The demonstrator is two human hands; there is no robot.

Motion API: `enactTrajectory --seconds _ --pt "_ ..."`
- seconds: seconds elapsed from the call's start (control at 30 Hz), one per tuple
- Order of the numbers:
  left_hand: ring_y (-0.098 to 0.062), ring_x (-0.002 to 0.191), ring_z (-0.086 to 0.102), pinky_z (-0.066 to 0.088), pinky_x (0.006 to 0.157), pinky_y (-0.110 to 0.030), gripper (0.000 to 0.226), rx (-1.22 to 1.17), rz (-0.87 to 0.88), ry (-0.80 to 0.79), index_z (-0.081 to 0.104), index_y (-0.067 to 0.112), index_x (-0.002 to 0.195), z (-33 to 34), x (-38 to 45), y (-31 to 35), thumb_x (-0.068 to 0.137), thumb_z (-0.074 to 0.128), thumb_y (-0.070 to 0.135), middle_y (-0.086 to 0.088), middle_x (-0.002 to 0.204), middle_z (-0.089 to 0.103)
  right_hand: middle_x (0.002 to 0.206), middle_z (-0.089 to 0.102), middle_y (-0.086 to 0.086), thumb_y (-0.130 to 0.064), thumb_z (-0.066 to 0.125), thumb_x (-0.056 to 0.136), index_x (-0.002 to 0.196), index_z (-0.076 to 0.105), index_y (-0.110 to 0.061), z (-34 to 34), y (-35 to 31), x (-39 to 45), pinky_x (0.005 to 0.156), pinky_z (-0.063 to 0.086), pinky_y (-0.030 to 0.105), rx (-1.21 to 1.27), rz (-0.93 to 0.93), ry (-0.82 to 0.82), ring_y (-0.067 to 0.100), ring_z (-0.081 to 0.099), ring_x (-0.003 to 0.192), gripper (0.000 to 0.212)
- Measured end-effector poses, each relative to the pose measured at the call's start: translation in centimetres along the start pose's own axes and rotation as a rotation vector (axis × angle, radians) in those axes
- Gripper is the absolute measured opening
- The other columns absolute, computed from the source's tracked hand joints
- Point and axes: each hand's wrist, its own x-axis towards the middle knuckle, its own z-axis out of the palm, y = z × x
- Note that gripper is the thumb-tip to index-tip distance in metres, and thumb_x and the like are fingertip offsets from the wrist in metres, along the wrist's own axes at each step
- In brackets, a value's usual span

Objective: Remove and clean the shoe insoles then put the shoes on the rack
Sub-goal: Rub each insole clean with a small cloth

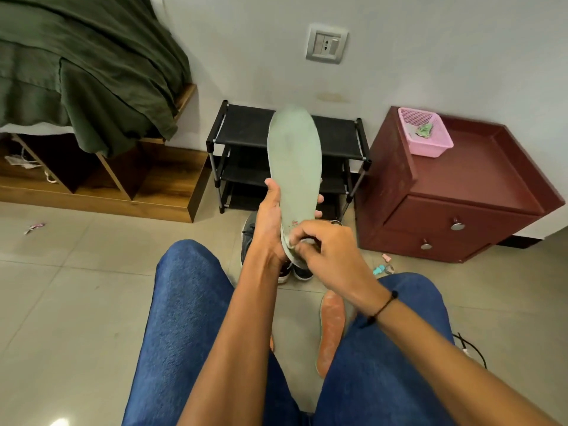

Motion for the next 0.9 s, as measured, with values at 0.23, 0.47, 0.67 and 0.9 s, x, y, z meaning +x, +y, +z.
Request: enactTrajectory --seconds 0.23,0.47,0.67,0.9 --pt "-0.024 0.073 0.066 0.053 0.069 -0.036 0.045 0.069 0.053 0.076 0.058 0.007 0.111 1.1 -0.1 0.1 0.102 0.027 0.038 -0.011 0.085 0.072 0.082 0.063 0.004 0.009 0.055 0.079 0.080 0.067 -0.004 -4.9 0.1 5.1 0.061 0.040 0.003 -0.111 -0.022 0.204 0.001 0.056 0.063 0.018" --pt "-0.023 0.071 0.067 0.052 0.074 -0.039 0.025 -0.016 0.095 0.123 0.060 0.009 0.103 1.6 -0.8 0.6 0.100 0.038 0.022 -0.009 0.079 0.071 0.080 0.062 0.011 0.002 0.055 0.079 0.080 0.066 -0.004 -3.8 1.2 8.5 0.066 0.040 0.031 -0.506 -0.242 0.111 0.030 0.056 0.078 0.013" --pt "-0.028 0.085 0.064 0.051 0.077 -0.043 0.031 -0.199 0.034 0.126 0.057 0.006 0.112 1.1 -0.2 -0.1 0.100 0.038 0.027 -0.015 0.092 0.068 0.072 0.062 0.007 -0.002 0.051 0.072 0.073 0.066 -0.008 -2.2 1.7 5.6 0.059 0.041 0.029 -0.466 -0.251 0.167 0.029 0.055 0.062 0.017" --pt "-0.029 0.079 0.069 0.058 0.073 -0.034 0.043 -0.288 0.053 0.038 0.049 -0.005 0.118 1.5 -0.5 0.0 0.102 0.027 0.028 -0.022 0.091 0.069 0.074 0.064 0.004 -0.013 0.040 0.077 0.073 0.066 -0.009 -1.0 1.6 1.8 0.057 0.049 0.038 -0.307 -0.224 0.163 0.029 0.057 0.064 0.026"
